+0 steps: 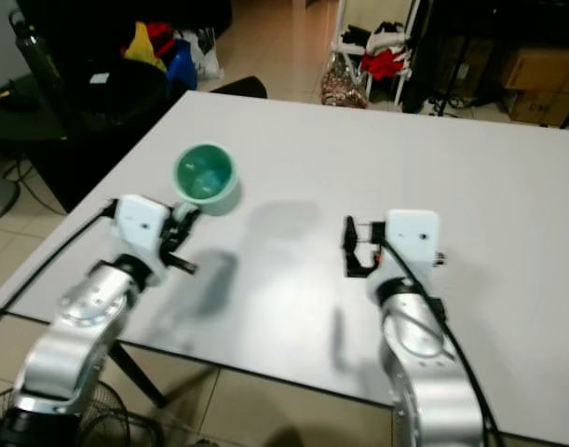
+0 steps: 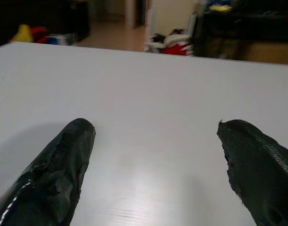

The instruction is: Setting the table

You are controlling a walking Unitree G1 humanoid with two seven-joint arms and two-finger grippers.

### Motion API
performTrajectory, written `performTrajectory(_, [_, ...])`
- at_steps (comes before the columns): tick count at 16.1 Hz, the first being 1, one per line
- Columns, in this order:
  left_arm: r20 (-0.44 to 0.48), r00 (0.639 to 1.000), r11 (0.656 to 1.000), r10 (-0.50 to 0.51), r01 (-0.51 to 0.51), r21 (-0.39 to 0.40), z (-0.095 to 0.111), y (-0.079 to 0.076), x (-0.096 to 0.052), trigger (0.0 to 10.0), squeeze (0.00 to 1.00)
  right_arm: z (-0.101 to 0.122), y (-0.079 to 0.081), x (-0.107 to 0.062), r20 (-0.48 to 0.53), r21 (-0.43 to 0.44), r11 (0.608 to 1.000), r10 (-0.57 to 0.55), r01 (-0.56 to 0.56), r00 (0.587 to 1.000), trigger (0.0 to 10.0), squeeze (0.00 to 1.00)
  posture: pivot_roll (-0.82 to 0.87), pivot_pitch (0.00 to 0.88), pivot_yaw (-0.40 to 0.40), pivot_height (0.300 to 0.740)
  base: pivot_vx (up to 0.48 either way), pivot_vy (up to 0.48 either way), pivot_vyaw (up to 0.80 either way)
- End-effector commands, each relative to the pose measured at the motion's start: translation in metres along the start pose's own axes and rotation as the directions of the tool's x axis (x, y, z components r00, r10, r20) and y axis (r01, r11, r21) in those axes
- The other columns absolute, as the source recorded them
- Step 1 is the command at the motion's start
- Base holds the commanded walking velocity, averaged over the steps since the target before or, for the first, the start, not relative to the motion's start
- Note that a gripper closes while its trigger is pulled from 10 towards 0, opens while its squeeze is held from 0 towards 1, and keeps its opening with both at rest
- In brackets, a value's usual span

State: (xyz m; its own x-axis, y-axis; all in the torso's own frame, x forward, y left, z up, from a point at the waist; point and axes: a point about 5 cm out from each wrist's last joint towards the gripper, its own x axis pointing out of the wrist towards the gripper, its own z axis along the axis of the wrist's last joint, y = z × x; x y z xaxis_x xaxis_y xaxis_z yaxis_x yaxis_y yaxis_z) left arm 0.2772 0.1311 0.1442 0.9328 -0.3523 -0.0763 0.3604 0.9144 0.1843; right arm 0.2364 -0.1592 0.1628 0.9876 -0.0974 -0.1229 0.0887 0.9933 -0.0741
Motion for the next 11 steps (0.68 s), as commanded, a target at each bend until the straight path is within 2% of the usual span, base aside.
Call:
performTrajectory(1, [0.009, 1.000, 1.000, 0.018, -0.018, 0.009, 0.003, 0.007, -0.001, 10.0, 0.00, -0.001, 0.002, 0.000, -0.013, 0.001, 1.000, 0.005, -0.005, 1.000, 10.0, 0.00, -0.02, 0.000, 0.068, 0.740, 0.000, 0.000, 0.00])
performTrajectory(5, [0.011, 1.000, 1.000, -0.020, 0.020, 0.003, 0.002, 0.005, 0.001, 10.0, 0.00, -0.002, 0.001, 0.002, -0.026, 0.009, 1.000, 0.006, -0.006, 1.000, 10.0, 0.00, -0.02, 0.000, 0.076, 0.740, 0.000, 0.000, 0.00])
performTrajectory(7, [-0.029, 0.999, 1.000, -0.020, 0.020, -0.008, -0.004, 0.005, 0.007, 10.0, 0.00, -0.003, 0.001, 0.003, -0.030, 0.002, 1.000, 0.008, -0.007, 1.000, 10.0, 0.00, -0.02, 0.000, 0.081, 0.740, 0.000, 0.000, 0.00])
performTrajectory(8, [-0.042, 0.998, 0.997, -0.051, 0.048, -0.062, -0.007, 0.003, 0.012, 10.0, 0.00, -0.003, 0.000, 0.004, -0.030, -0.001, 1.000, 0.016, -0.016, 0.999, 10.0, 0.00, -0.03, 0.000, 0.086, 0.740, 0.000, 0.000, 0.00])
performTrajectory(10, [-0.082, 0.988, 0.989, -0.132, 0.125, -0.085, -0.011, -0.002, 0.026, 10.0, 0.00, -0.002, -0.005, 0.009, -0.043, 0.000, 0.999, 0.049, -0.049, 0.998, 10.0, 0.00, -0.03, 0.000, 0.089, 0.740, 0.000, 0.000, 0.00])
performTrajectory(11, [-0.134, 0.977, 0.986, -0.164, 0.157, -0.064, -0.014, -0.001, 0.038, 10.0, 0.00, -0.001, -0.008, 0.010, -0.055, -0.003, 0.996, 0.091, -0.091, 0.994, 10.0, 0.00, -0.04, 0.000, 0.097, 0.740, 0.000, 0.000, 0.00])
